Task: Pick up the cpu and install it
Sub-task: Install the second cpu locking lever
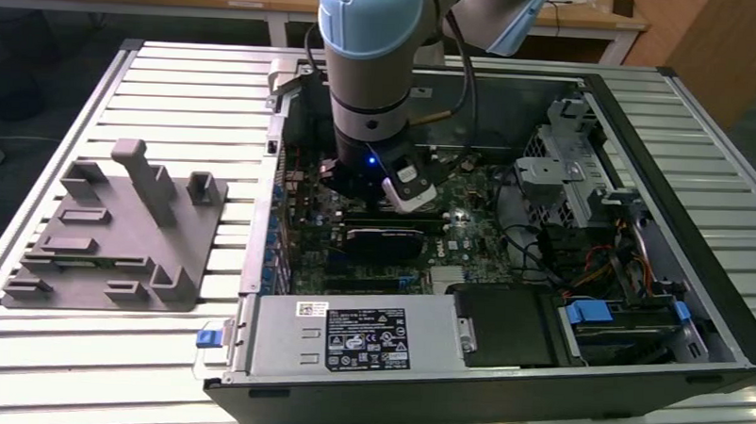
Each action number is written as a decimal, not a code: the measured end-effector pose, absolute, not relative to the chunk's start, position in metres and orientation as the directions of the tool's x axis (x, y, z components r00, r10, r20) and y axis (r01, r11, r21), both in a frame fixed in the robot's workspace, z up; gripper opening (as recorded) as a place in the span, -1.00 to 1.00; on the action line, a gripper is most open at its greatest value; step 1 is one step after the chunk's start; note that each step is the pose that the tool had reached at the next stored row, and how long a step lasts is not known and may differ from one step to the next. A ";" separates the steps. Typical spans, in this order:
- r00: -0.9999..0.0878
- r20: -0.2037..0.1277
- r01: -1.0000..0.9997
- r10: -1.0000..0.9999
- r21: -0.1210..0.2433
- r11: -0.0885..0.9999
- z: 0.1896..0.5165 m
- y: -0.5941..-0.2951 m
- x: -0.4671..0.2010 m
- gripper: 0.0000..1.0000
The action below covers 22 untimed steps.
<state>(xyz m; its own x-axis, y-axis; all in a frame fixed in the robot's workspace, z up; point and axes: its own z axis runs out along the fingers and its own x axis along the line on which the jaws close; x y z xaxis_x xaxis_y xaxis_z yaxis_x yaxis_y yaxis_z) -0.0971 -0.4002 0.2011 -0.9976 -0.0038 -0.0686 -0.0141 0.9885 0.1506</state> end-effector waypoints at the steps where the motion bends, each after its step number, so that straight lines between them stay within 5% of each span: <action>1: -0.998 -0.069 -0.014 -0.004 0.151 0.988 0.202 -0.400 -0.097 -0.79; 22: -0.998 -0.069 -0.014 -0.001 0.194 0.981 0.210 -0.415 -0.097 -0.79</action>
